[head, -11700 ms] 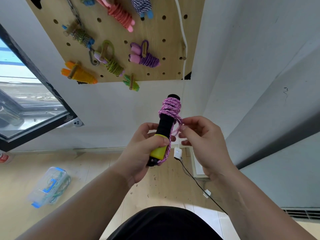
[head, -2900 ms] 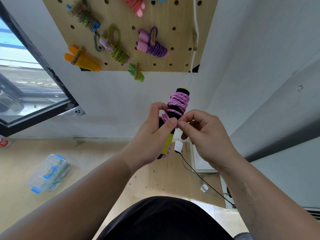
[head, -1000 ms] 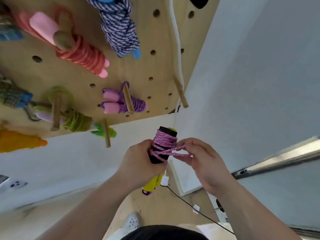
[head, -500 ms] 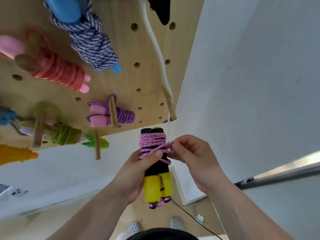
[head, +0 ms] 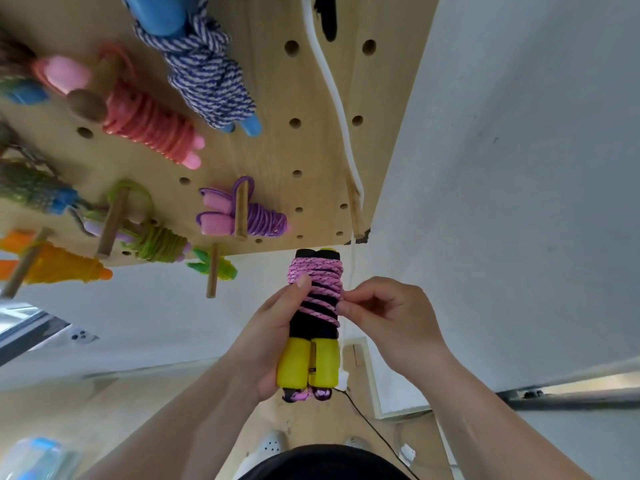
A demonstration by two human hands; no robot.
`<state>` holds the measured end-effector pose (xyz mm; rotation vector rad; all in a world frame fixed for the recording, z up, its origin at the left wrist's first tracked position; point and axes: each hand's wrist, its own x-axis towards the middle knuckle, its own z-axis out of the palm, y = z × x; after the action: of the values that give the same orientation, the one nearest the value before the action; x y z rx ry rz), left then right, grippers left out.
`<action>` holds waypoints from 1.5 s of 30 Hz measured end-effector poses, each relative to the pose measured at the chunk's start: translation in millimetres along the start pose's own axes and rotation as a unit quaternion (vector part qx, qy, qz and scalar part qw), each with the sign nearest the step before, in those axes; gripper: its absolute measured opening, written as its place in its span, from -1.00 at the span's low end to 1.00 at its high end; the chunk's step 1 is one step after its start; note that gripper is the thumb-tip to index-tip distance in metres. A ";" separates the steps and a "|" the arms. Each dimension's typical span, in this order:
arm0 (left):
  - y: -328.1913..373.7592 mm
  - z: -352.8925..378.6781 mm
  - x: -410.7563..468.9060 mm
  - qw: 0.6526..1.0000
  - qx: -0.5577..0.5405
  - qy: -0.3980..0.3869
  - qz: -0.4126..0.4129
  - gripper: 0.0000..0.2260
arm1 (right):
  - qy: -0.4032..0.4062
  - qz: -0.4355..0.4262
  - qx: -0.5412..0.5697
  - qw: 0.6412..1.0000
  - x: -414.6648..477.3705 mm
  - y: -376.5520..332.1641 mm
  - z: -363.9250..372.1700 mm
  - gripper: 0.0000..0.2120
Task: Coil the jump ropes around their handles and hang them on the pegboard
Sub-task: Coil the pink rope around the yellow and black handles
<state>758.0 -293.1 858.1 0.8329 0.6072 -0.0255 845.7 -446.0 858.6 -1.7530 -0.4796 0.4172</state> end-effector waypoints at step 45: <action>-0.5 24.4 67.3 0.996 -0.036 0.005 0.075 -0.71 | 0.120 -0.183 -0.226 0.949 76.4 -3.8 -32.8 -0.88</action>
<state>825.9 -296.5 835.7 0.8067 0.5506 0.1377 927.2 -432.2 867.9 -2.0616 -0.7494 -0.1883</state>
